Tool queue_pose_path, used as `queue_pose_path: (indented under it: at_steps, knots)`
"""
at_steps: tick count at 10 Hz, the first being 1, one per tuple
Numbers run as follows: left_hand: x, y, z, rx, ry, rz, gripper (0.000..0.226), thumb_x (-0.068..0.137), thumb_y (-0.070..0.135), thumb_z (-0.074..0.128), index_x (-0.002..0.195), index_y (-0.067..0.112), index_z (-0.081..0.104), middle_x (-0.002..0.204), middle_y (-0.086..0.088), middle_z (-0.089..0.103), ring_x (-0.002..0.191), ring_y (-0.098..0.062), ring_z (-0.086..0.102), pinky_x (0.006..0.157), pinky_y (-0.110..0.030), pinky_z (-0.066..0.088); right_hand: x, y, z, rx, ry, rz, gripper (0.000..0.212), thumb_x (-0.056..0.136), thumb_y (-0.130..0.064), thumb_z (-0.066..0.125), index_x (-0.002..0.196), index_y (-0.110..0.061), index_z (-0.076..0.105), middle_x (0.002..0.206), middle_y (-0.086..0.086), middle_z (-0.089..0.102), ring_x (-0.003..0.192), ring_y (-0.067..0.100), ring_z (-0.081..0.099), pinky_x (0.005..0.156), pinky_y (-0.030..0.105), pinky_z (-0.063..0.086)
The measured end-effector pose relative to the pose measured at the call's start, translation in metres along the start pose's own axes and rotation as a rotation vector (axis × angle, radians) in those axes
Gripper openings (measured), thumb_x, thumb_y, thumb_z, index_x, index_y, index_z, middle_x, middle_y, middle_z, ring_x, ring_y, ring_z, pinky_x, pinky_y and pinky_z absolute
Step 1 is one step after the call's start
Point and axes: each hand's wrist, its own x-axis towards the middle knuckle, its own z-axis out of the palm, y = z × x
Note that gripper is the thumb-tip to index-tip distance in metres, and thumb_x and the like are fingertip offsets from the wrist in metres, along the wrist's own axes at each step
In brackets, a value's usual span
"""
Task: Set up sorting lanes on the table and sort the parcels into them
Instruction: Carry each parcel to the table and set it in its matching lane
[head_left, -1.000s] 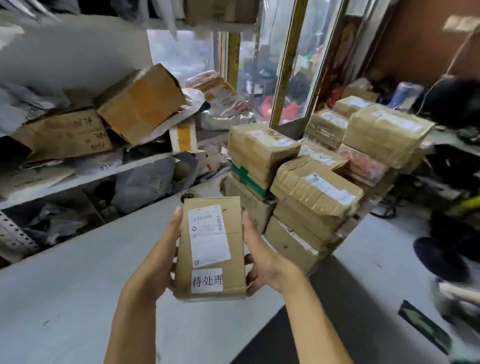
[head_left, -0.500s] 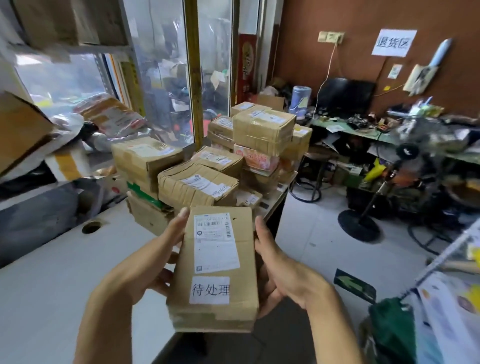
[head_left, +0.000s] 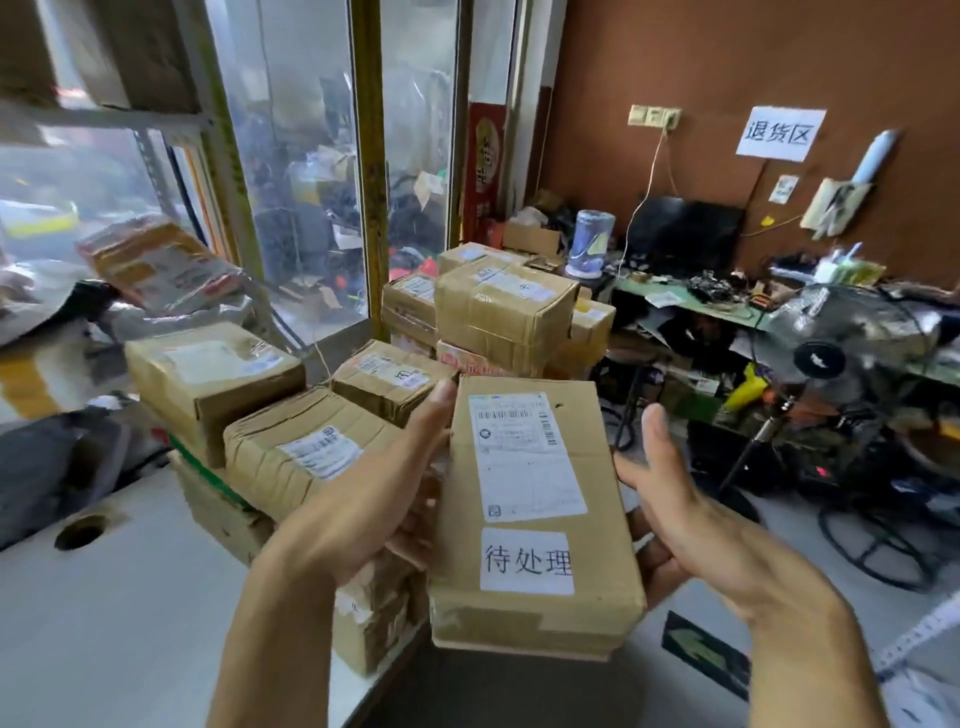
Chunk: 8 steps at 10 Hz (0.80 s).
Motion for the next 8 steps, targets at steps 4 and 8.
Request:
queue_pose_path:
  at_steps: [4, 8]
  knots:
    - [0.046, 0.042, -0.069, -0.109, 0.540, 0.090, 0.054, 0.070, 0.087, 0.018, 0.073, 0.067, 0.068, 0.088, 0.009, 0.078, 0.078, -0.019, 0.076, 0.077, -0.040, 0.059, 0.159, -0.095, 0.049, -0.111, -0.413, -0.168, 0.102, 0.047, -0.111, 0.032, 0.127, -0.056, 0.063, 0.129, -0.028, 0.065, 0.127, -0.002, 0.057, 0.123, 0.033, 0.028]
    - [0.038, 0.003, -0.076, -0.187, 1.003, -0.266, 0.103, 0.054, 0.107, 0.023, 0.110, 0.038, 0.075, 0.102, -0.001, 0.076, 0.076, -0.029, 0.076, 0.069, -0.045, 0.064, 0.225, -0.094, 0.127, -0.302, -0.720, -0.116, 0.099, 0.077, -0.090, 0.018, 0.154, -0.033, 0.043, 0.155, 0.009, 0.048, 0.146, 0.038, 0.039, 0.116, 0.054, 0.032]
